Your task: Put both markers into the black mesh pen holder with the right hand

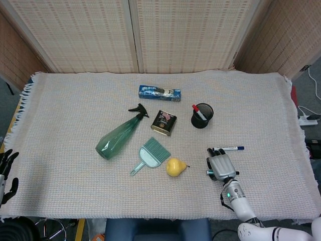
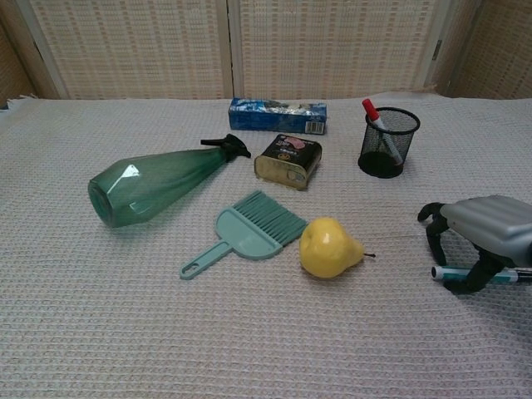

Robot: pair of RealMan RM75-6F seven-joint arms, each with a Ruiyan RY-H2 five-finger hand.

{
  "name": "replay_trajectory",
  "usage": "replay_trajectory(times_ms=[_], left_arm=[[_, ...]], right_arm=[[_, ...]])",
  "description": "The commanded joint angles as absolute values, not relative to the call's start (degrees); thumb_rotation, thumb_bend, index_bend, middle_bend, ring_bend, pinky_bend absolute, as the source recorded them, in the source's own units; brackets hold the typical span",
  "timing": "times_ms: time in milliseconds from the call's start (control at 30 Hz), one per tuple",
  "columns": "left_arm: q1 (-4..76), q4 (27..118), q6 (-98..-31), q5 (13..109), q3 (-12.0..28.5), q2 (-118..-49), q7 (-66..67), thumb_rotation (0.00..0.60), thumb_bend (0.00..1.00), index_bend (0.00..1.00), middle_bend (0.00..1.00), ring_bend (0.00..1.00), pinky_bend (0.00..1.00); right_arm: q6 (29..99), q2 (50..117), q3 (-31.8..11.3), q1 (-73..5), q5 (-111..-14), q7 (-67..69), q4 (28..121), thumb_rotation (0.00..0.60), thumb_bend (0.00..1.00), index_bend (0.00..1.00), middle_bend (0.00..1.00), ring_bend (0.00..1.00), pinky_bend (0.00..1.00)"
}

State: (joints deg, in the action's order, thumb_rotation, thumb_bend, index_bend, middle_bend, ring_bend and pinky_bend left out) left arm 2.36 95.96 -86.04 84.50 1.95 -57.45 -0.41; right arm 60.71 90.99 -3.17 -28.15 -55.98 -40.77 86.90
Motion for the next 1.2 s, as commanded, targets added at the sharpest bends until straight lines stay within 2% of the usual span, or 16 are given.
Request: replay_trajectory(times_ms=[33,567,800,1000,1200], left_arm=[[2.4,95.9,-85.9,84.6,1.9,-57.4,-0.4,0.6,0.51,0.1,0.0,0.0,0.1],[2.5,95.7,-85.4,84.1,1.9,-57.4,-0.8,0.6,0.51,0.1,0.0,0.0,0.1],[2.5,95.7,-85.5,84.2,1.9,-57.4,-0.9,0.6,0.51,0.1,0.0,0.0,0.1],[2.5,95.8,-85.3,84.1,1.9,-57.4,-0.7,0.6,0.51,0.1,0.0,0.0,0.1],[2.6,95.9,-85.3,84.3,1.8,-57.5,-0.2,0.6,0.51,0.1,0.0,0.0,0.1]], right_arm=[[61.0,91.2,-3.2,-28.2,-55.8,-40.8,86.8,0.6,0.17,0.61,0.14,0.22,0.18],[62.4,91.5,-2.8,-28.5,-56.1,-40.6,86.3,0.6,0.19,0.67,0.16,0.25,0.21],[62.9,91.4,-3.1,-28.6,-57.2,-39.2,86.4,0.6,0.25,0.68,0.18,0.26,0.23],[63.9,88.8,-5.2,-28.4,-59.4,-34.2,89.4,0.6,0.26,0.68,0.18,0.26,0.23],[64.6,84.0,-10.0,-28.4,-63.0,-23.1,94.9,0.6,0.28,0.7,0.2,0.31,0.27]])
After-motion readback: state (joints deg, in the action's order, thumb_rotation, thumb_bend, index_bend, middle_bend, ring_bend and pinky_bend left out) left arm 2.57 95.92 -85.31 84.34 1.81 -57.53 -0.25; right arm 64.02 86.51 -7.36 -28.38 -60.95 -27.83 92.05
